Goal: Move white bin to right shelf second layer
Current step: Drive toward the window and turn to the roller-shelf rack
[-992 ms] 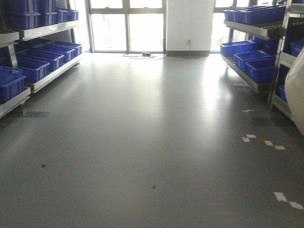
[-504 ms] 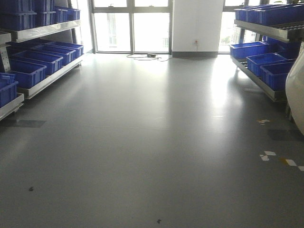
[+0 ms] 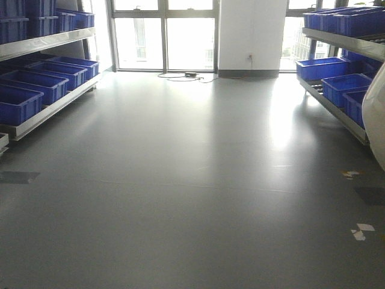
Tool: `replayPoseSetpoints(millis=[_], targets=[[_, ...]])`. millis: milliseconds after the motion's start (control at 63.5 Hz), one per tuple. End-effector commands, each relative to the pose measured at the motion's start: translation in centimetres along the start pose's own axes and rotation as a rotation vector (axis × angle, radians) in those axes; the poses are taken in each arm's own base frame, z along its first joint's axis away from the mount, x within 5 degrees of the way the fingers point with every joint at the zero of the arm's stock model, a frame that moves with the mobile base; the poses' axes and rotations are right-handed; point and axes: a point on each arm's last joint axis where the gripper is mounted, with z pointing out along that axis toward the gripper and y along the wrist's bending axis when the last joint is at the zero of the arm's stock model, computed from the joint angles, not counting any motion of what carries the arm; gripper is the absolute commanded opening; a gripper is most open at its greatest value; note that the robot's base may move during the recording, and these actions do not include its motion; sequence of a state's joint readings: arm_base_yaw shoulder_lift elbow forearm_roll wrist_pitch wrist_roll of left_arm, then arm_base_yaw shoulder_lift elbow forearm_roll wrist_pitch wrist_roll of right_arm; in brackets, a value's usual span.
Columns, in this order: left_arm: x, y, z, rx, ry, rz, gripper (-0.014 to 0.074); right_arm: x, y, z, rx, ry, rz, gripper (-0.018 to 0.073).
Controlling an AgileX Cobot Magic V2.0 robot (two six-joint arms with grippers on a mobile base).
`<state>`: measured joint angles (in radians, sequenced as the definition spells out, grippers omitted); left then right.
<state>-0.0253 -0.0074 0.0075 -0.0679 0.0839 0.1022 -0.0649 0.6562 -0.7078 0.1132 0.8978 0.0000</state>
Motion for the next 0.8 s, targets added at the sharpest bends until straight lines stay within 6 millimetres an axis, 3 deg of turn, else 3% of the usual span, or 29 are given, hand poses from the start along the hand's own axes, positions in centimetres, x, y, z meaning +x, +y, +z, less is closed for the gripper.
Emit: replayPoseSetpoints(millis=[0,788], targets=[[0.41,0.02,0.03,-0.004,-0.06,-0.009,0.0085,-1.31,0.12,-0.71,-0.007,-0.102,0.009,0.0066],[0.41,0.02,0.03,-0.004,-0.06,-0.009,0.0085,-1.31,0.12,-0.71,-0.007,-0.102,0.009,0.0066]])
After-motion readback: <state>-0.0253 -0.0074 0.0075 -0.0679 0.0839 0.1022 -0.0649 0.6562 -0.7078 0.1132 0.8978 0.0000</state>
